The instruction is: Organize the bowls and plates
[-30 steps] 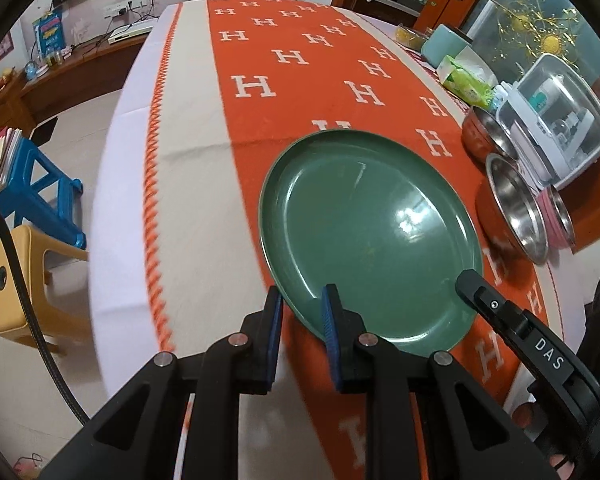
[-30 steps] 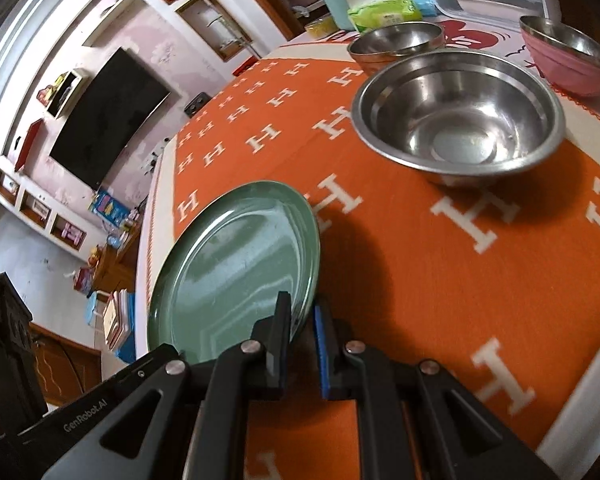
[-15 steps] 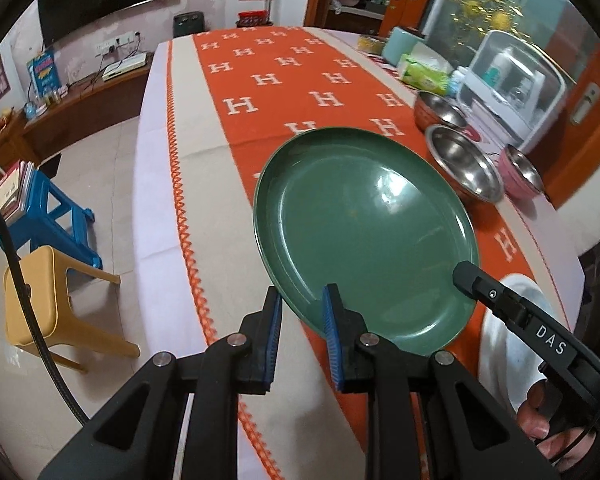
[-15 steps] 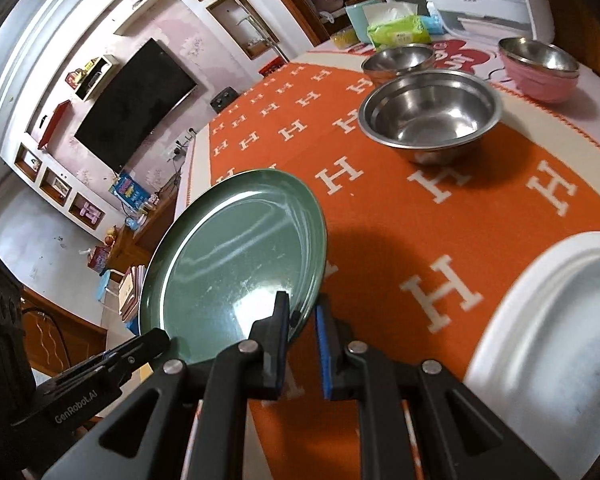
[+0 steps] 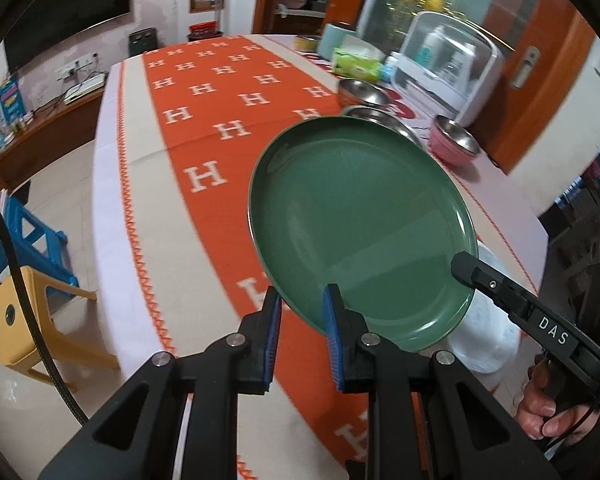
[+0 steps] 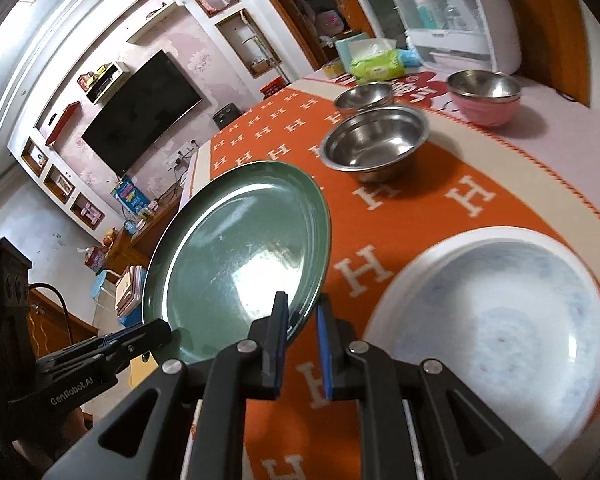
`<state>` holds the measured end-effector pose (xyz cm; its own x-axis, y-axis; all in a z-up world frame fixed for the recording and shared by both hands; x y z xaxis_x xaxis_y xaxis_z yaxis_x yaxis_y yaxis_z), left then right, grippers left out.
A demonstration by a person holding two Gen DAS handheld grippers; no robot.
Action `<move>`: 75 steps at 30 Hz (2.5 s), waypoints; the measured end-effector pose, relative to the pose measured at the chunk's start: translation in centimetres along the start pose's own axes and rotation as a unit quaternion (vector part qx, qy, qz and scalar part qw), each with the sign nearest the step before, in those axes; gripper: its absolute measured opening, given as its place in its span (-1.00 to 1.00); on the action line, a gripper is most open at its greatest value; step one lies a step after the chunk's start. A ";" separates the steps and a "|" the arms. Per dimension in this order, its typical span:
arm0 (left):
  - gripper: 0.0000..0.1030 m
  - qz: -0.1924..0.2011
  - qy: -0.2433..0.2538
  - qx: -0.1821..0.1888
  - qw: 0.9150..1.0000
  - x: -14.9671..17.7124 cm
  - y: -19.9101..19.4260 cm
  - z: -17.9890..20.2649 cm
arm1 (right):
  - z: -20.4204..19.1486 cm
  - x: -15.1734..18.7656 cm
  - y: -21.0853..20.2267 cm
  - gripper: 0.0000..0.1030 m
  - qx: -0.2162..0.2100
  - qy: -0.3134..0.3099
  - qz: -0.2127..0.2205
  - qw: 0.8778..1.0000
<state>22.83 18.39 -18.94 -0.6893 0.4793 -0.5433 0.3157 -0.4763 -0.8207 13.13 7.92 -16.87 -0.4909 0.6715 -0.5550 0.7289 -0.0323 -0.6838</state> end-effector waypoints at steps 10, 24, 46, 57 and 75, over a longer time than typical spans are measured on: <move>-0.62 -0.009 0.029 0.039 0.999 0.9 0.8 6.1 | 4.4 0.5 -4.1 -0.74 0.051 0.003 0.007 0.999; -0.61 -0.039 0.046 0.081 0.995 2.8 3.5 12.5 | 10.7 1.8 -7.2 -0.74 0.111 0.024 -0.016 0.993; -0.59 -0.113 0.059 0.092 0.988 5.5 7.6 16.9 | 16.9 4.4 -7.2 -0.73 0.151 0.065 -0.085 0.983; -0.58 -0.126 0.058 0.088 0.987 5.8 8.2 17.0 | 17.0 4.5 -7.2 -0.71 0.155 0.061 -0.091 0.982; -0.54 -0.120 0.095 0.076 0.985 5.8 7.4 17.4 | 17.2 4.7 -7.3 -0.37 0.202 0.054 -0.102 0.973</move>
<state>9.87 4.84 -25.06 -0.5929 0.7142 -0.3721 0.0475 -0.4303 -0.9015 -2.67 -1.36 -22.66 -0.5368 0.7672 -0.3512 0.3637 -0.1652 -0.9167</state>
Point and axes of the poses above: each gripper's, at about its wrist camera, not at the fingertips, and y roughly the way its jaws point, z to its right, x to its underside, the point moved 9 cm from there along y, roughly the way its jaws point, and after that the axes turned 4 degrees about y, right-handed, at the moved point
